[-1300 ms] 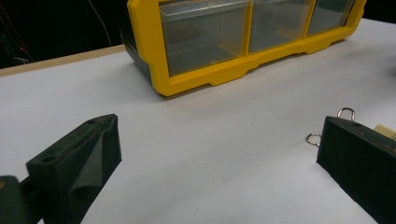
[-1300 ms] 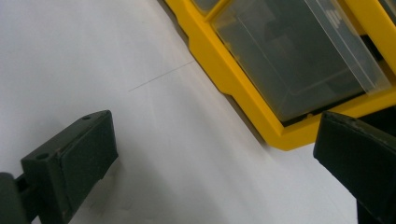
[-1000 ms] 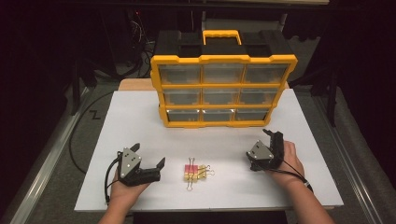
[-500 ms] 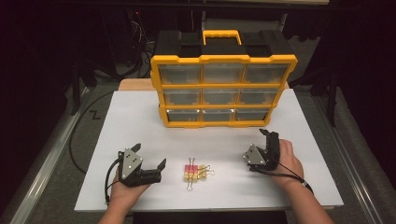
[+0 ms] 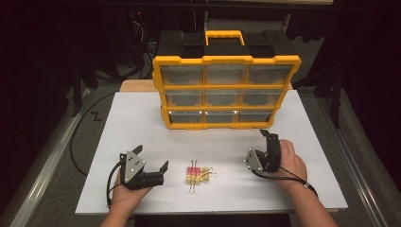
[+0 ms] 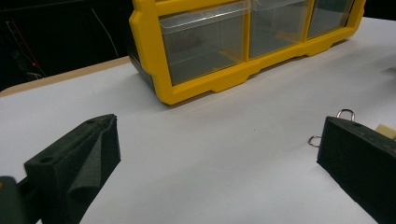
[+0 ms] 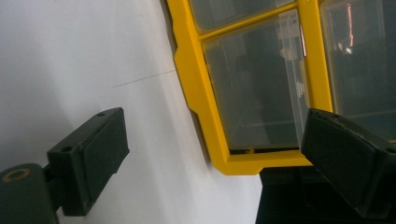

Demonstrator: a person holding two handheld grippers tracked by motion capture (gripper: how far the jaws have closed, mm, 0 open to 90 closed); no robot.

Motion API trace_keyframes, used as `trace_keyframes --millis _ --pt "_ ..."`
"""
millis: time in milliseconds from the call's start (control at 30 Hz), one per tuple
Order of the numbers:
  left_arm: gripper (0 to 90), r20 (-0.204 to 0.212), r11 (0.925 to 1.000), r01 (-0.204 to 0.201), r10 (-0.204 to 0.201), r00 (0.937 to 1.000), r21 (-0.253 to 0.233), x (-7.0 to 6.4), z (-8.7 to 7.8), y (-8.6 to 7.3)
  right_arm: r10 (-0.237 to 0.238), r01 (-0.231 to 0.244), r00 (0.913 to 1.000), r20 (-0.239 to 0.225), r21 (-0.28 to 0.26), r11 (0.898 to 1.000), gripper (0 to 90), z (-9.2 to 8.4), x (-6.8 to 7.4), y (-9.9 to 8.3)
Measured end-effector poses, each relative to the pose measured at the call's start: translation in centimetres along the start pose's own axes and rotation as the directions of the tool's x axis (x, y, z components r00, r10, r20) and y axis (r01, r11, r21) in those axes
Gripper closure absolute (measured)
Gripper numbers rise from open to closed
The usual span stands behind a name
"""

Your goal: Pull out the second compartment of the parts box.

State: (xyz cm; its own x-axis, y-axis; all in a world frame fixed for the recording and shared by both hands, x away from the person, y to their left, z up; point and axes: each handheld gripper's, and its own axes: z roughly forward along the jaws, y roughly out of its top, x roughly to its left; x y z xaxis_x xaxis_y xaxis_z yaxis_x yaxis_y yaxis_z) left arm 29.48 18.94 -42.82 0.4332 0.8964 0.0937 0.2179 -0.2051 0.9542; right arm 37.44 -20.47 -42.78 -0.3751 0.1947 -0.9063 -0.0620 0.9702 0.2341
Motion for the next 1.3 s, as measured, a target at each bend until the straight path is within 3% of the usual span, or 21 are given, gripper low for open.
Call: trace_keyframes --millis 133,167,233,367,767,833,1067,1300 --pt "0.4 -0.01 0.9999 0.012 -0.012 0.9999 0.012 0.2 0.0 0.1 -0.013 0.013 0.9997 0.022 0.001 1.0 15.2 0.1 0.1 0.1" --pt "0.4 -0.01 0.9999 0.008 -0.008 0.9999 0.012 0.2 -0.1 0.1 0.004 -0.005 0.9996 0.027 0.012 1.0 16.6 0.1 0.3 0.1" --pt "0.4 -0.01 0.9999 0.005 -0.005 0.9999 0.015 0.1 0.0 0.1 -0.027 0.027 0.9988 0.04 0.005 1.0 17.8 0.2 0.2 0.2" --pt "0.4 -0.01 0.9998 0.019 -0.019 0.9998 0.008 0.0 0.0 0.1 -0.027 0.025 0.9974 0.067 0.025 0.999 21.8 0.3 0.2 0.2" --pt "0.4 0.003 0.9997 0.018 -0.018 0.9998 0.015 -0.1 -0.1 0.0 -0.074 0.07 0.9925 0.097 0.041 0.997 35.6 0.7 0.7 0.5" --pt "0.4 0.003 0.9997 0.018 -0.018 0.9998 0.016 -0.1 -0.1 0.0 -0.083 0.076 0.9908 0.107 0.067 0.995 36.4 0.9 0.7 0.5" --pt "0.4 0.003 0.9998 0.009 -0.009 1.0 0.02 -0.1 0.0 0.0 -0.104 0.096 0.9873 0.12 0.071 0.993 41.2 0.9 1.0 0.8" --pt "0.4 0.013 0.9998 0.002 -0.003 0.9999 0.02 -0.1 -0.1 -0.1 -0.155 0.145 0.9799 0.126 0.089 0.985 44.7 0.9 0.6 1.9"
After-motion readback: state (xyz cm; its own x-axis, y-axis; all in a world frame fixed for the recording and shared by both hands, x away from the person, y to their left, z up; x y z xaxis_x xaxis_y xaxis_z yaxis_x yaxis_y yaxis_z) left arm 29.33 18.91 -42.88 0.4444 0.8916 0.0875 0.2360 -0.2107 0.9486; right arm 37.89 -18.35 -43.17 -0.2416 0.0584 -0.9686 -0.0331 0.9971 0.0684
